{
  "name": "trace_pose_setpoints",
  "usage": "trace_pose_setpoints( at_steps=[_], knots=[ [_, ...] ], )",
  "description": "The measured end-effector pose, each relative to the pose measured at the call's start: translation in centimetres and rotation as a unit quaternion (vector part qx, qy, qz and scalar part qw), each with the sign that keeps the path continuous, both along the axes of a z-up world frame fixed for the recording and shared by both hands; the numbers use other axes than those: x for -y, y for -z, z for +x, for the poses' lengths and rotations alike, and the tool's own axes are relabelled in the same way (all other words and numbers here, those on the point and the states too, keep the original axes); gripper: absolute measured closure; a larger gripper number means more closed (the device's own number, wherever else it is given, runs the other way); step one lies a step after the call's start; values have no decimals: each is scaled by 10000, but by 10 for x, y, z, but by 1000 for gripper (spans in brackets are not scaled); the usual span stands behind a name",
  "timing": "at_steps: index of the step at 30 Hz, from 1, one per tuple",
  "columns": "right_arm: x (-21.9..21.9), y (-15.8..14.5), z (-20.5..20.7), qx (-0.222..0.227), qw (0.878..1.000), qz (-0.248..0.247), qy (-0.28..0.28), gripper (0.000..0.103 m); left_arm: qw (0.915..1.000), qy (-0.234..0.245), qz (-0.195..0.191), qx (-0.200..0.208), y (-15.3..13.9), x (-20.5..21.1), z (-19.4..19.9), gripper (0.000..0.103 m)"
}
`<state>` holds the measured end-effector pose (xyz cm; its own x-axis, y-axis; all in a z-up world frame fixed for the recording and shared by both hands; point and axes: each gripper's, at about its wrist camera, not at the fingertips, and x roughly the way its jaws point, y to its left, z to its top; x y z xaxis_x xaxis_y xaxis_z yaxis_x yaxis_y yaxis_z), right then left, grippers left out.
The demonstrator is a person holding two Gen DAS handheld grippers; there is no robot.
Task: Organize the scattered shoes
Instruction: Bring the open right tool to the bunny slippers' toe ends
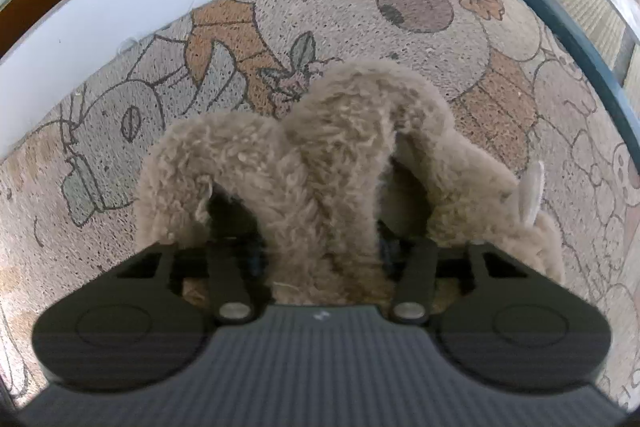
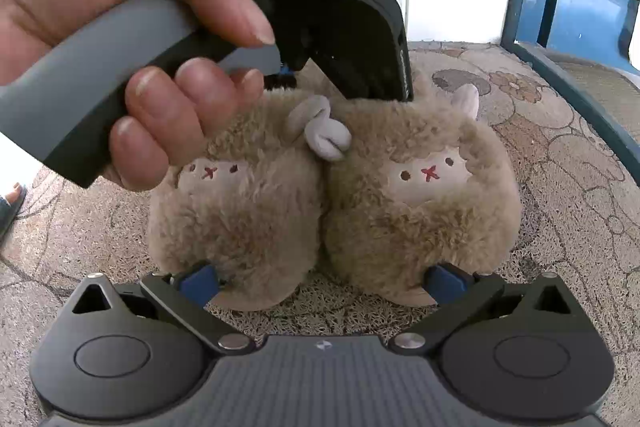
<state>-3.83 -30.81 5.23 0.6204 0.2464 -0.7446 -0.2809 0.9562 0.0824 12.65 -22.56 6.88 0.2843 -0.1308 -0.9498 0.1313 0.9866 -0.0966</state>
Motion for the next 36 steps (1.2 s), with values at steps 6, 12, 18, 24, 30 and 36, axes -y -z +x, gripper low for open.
trace_pose_setpoints(
  at_steps=[6, 12, 18, 24, 30, 36],
  knots=[
    [6, 1, 1, -2, 9999, 97, 41, 2, 9999, 101, -17, 52, -1, 0, -3, 63],
    [11, -3, 0, 0, 9996, 281, 100, 6, 9999, 98, 20, 60, -5, 0, -6, 66],
    [6, -7, -2, 70, 9996, 270, 105, 6, 9997, 153, 109, 165, -8, 1, -15, 69],
    [6, -10, -8, 113, 9995, 253, 149, 6, 9998, 115, 108, 154, -12, 1, -20, 70],
    [12, -14, -16, 130, 9993, 255, 235, 5, 9998, 175, 18, 104, -17, 5, -27, 69],
    [24, -13, -26, 65, 9994, 173, 309, 5, 9994, 321, 7, 108, -19, 19, -41, 69]
  ],
)
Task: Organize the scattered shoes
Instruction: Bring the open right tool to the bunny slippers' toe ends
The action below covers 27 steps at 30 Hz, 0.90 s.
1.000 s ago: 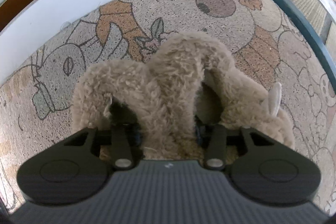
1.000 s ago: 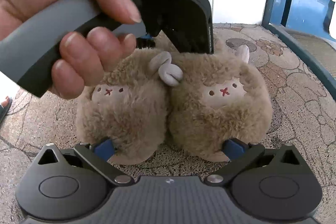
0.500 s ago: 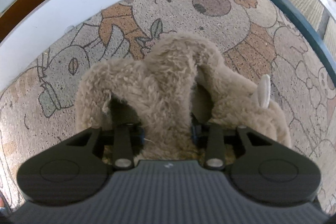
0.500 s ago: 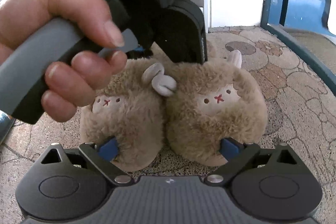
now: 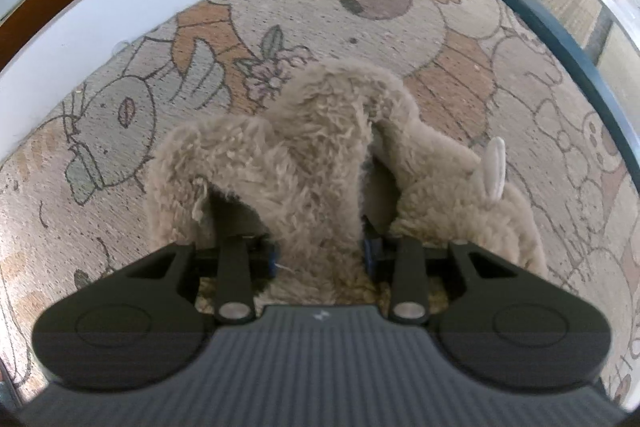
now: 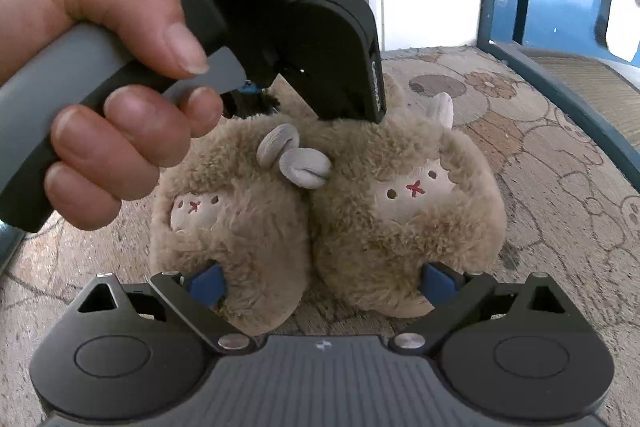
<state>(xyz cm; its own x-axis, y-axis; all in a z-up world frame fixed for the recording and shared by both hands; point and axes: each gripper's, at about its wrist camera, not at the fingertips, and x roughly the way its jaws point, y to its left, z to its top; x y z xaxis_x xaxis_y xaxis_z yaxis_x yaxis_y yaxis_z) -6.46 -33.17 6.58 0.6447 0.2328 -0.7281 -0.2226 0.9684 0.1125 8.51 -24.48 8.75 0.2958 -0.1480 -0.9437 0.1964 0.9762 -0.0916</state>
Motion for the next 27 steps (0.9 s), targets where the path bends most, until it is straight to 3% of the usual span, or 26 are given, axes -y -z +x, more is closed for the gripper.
trace_pose_setpoints(
  at_steps=[12, 16, 27],
  knots=[
    [25, 1, -18, -300, 9995, 25, -29, 5, 9998, 51, -4, -212, 8, 20, -22, 69],
    [28, 7, -23, -315, 9994, 106, -43, 1, 9998, 25, -27, -190, 13, 20, -23, 67],
    [19, 12, -31, -202, 9989, -300, -308, 0, 9992, 36, -211, -348, 22, 13, -11, 55]
  ],
)
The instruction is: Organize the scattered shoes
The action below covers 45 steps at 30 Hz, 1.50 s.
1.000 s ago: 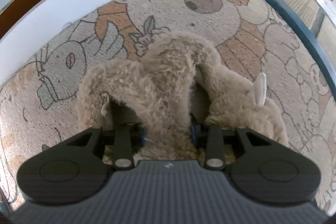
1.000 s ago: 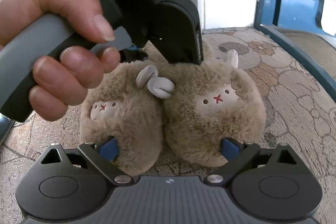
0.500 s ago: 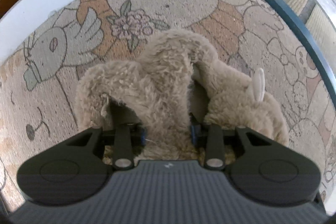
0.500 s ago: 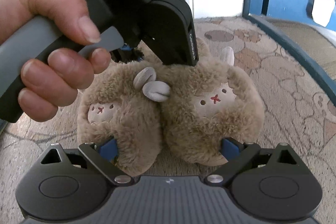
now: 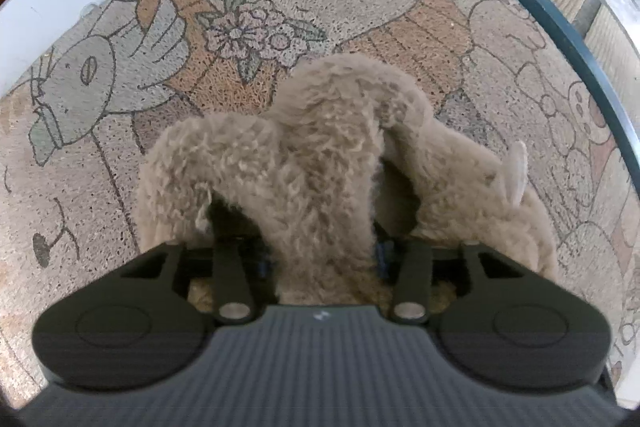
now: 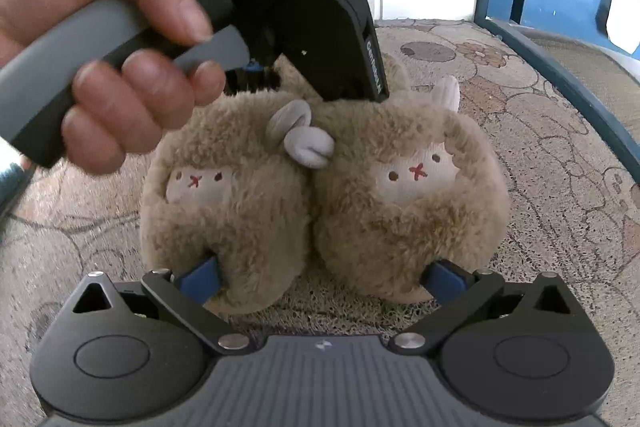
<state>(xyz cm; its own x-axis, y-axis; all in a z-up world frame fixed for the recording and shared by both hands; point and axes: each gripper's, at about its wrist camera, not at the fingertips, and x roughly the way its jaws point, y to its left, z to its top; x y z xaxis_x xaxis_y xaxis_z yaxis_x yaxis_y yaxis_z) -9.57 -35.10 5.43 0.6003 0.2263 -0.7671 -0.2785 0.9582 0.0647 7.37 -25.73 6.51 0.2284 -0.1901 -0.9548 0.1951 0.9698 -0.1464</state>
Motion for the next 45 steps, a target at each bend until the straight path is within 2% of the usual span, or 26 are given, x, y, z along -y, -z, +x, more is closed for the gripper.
trace_pose_setpoints(
  at_steps=[6, 13, 17, 20, 22, 28, 33, 45],
  knots=[
    [-5, 3, 1, 89, 9998, -152, 96, 0, 9999, 16, 80, 84, 2, 1, -1, 44],
    [-4, 5, 10, -19, 9998, -7, 189, 0, 9999, 16, 123, 103, 3, 2, 1, 44],
    [-5, 2, 7, 35, 9999, 3, 161, 7, 9997, 61, 144, 165, 1, 3, -1, 59],
    [-4, 1, 7, 0, 9998, 82, 190, 8, 9997, 47, 148, 162, 0, 4, -1, 59],
    [-4, 3, 7, -50, 9995, 137, 270, 0, 9998, 39, 137, 153, 1, 3, 0, 59],
    [-11, 8, 6, -53, 9984, 135, 538, 0, 9997, 31, 147, 175, 1, 5, 0, 59],
    [-12, 9, -4, 159, 9980, 181, 590, 0, 9998, 49, 146, 161, 2, 5, 1, 59],
    [-7, 1, 0, 182, 9977, 337, 566, 17, 9995, 180, 159, 204, -3, 10, -2, 65]
  ],
)
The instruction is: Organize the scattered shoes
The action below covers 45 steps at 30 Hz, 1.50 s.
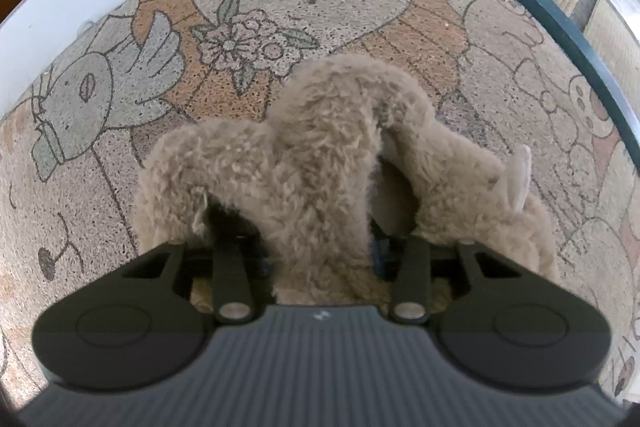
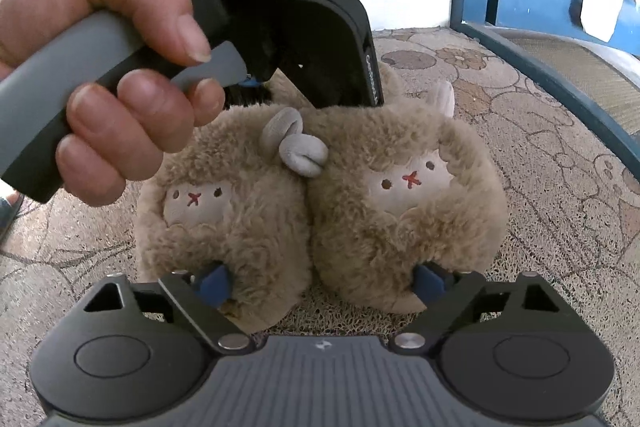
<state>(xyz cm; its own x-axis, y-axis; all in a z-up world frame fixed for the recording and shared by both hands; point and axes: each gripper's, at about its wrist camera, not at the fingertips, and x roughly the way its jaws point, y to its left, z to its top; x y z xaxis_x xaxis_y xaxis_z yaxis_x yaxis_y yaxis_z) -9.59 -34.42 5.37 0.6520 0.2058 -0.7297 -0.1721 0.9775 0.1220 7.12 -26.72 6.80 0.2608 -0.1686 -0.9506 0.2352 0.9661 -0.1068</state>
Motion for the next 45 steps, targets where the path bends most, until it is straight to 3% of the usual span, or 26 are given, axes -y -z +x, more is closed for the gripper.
trace_pose_setpoints(
  at_steps=[15, 18, 28, 33, 41, 45],
  knots=[
    [-2, -8, 5, 26, 10000, 88, -27, 24, 9997, -142, -173, -84, -5, -10, 2, 71],
    [0, -5, 4, 39, 9999, 139, 5, 24, 9991, -378, -179, -61, 0, -14, 5, 68],
    [0, 1, -1, 82, 9999, 113, 17, 18, 9951, -771, 414, 459, 2, -2, 21, 58],
    [-1, 1, 0, 106, 9999, 88, 0, 16, 9943, -932, 420, 303, 2, -3, 33, 56],
    [-1, 2, 0, 180, 9998, -83, -93, 24, 9945, -938, 296, 361, 0, -12, 34, 71],
    [-1, -1, -1, 242, 9995, -131, -122, 37, 9946, -928, 272, 368, -1, -13, 32, 76]
  ],
)
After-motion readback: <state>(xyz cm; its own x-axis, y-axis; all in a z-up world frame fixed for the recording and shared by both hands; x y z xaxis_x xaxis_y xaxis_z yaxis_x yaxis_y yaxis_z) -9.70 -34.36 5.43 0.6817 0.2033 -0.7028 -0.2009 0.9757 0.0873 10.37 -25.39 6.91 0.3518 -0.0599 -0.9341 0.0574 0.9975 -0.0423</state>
